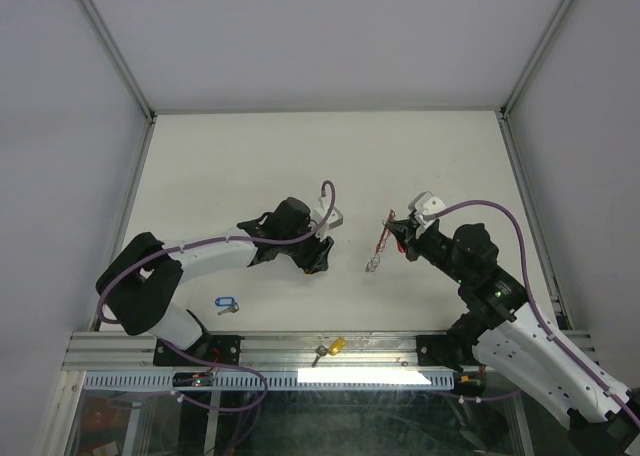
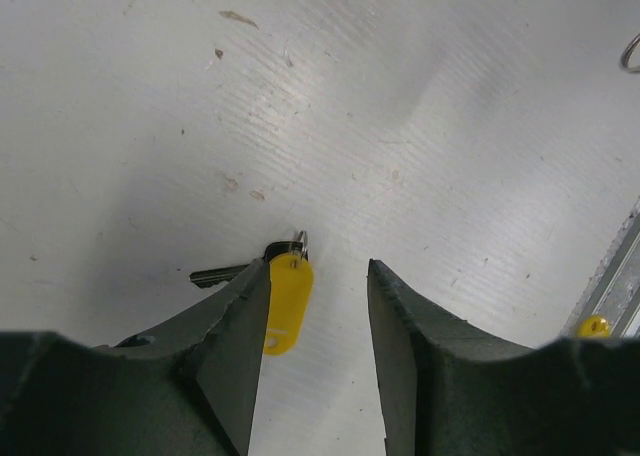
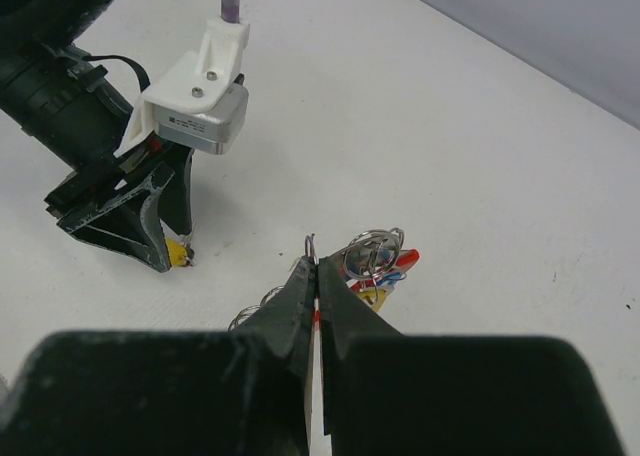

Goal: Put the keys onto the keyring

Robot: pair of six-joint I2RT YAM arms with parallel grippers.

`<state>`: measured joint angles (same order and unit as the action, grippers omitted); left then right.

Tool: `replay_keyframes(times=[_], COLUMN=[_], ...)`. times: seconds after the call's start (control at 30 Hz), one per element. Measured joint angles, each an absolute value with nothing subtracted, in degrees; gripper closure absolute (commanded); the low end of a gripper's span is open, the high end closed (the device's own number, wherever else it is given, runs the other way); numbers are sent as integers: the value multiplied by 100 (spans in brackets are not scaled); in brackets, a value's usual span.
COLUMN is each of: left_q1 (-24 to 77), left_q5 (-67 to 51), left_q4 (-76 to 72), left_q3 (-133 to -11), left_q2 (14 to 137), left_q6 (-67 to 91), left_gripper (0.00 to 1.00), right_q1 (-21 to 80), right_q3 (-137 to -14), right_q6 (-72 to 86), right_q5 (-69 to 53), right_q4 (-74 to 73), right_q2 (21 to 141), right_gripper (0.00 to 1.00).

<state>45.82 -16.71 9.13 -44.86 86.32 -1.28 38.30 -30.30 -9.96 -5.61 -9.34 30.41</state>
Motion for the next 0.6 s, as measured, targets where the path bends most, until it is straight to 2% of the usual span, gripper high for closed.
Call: replay_keyframes(times=[0.6], left_q1=[4582], left_q5=[-1697], left_q4=[1201], left_q3=[-4678], left_q2=[9100], left_q6=[-519], left_gripper=[64], right_q1=[3830], right_q3=[-3030], right_q6=[-982], right_q5=[-690], right_q4=[-937], right_q2=[3079], right_gripper=[100])
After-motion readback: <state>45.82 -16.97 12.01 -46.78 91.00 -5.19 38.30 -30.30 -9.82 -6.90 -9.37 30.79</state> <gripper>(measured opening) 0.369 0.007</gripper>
